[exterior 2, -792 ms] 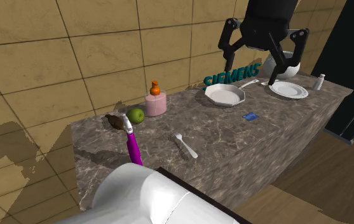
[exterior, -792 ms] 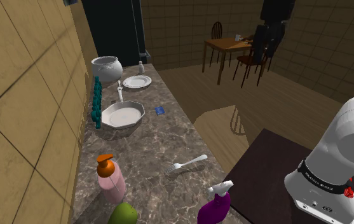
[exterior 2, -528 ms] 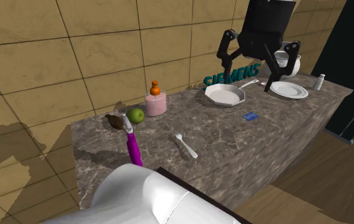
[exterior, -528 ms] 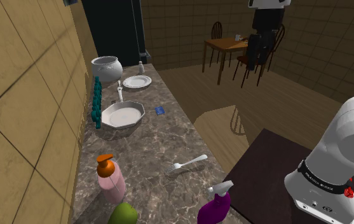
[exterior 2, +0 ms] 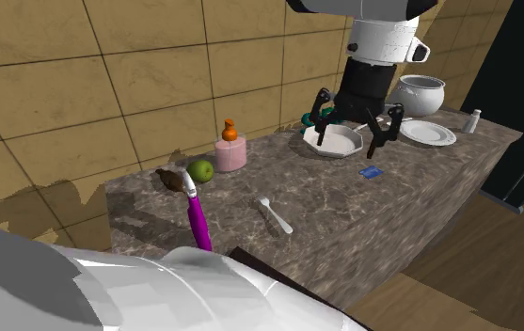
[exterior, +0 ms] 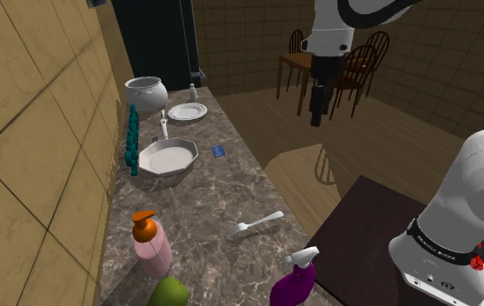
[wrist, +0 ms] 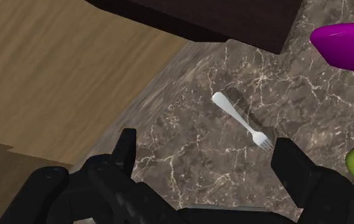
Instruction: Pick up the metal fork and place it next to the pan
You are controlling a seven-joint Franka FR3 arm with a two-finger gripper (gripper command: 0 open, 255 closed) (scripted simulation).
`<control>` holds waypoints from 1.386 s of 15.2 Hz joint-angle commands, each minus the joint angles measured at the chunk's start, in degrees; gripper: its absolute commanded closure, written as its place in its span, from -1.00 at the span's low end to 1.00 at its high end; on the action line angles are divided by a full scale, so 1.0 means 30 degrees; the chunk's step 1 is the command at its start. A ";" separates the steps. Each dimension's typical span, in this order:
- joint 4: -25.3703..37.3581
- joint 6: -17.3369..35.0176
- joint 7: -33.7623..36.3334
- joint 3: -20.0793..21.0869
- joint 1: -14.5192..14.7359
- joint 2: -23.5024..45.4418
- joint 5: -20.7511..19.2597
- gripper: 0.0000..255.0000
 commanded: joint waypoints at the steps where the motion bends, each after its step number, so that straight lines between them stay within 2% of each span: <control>1: -0.0231 0.1285 -0.0848 0.0075 0.0464 0.1192 0.0168 -1.00; 10: -0.0284 0.5911 -0.4789 0.0500 0.2202 0.6509 0.0891 -1.00; 21: 0.1367 1.0382 -0.9091 0.1937 0.3847 1.3447 0.1466 -1.00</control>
